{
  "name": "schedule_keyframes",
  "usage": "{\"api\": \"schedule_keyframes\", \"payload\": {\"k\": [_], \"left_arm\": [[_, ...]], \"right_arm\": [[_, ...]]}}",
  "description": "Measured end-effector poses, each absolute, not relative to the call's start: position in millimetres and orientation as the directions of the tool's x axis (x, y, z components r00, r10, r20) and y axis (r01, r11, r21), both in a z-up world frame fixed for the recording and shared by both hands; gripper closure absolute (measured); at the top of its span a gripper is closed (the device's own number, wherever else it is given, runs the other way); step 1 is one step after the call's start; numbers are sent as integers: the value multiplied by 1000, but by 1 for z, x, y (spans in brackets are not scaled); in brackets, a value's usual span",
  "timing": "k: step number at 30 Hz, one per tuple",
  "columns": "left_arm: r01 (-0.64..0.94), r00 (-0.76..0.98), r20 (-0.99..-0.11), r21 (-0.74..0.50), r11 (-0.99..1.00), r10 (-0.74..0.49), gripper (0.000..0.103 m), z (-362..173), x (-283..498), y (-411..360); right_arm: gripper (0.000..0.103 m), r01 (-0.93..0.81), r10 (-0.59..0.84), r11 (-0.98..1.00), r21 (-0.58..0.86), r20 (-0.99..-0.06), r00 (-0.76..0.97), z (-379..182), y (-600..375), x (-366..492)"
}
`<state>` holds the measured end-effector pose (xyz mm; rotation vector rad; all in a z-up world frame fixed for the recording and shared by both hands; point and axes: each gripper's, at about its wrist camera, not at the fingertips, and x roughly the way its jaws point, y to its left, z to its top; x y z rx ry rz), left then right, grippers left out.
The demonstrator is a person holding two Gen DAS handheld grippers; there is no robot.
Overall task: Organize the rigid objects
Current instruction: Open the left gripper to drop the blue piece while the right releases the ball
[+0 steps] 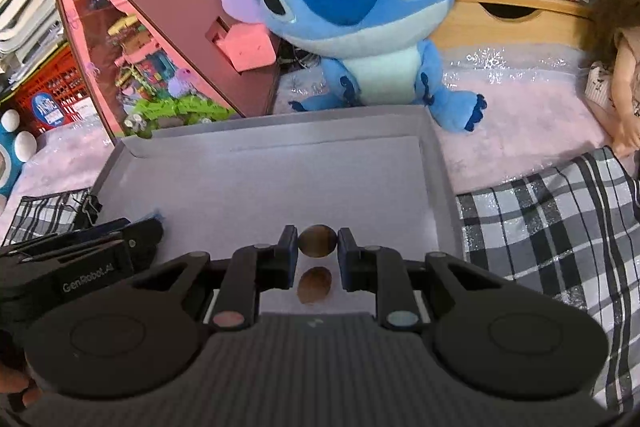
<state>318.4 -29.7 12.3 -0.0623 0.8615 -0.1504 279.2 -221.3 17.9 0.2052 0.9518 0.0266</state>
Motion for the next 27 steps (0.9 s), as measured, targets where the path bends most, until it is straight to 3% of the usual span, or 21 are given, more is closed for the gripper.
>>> {"api": "schedule_keyframes", "payload": {"k": [14, 18, 19, 20, 27], "left_arm": [[100, 648, -748, -100, 990, -141, 78, 11, 318, -32], [111, 663, -736, -86, 990, -138, 71, 17, 314, -34], [116, 669, -730, -84, 990, -140, 66, 19, 312, -35], [120, 675, -724, -83, 989, -142, 64, 22, 310, -35], [121, 711, -690, -75, 990, -140, 46, 40, 292, -35]], "right_arm": [[77, 65, 113, 981, 181, -812, 572, 10, -221, 280], [71, 70, 114, 979, 192, -798, 592, 13, -224, 277], [59, 72, 115, 978, 196, -792, 599, 15, -225, 275], [54, 71, 120, 976, 204, -787, 606, 16, -227, 274], [42, 47, 144, 972, 232, -736, 661, 34, -233, 258]]}}
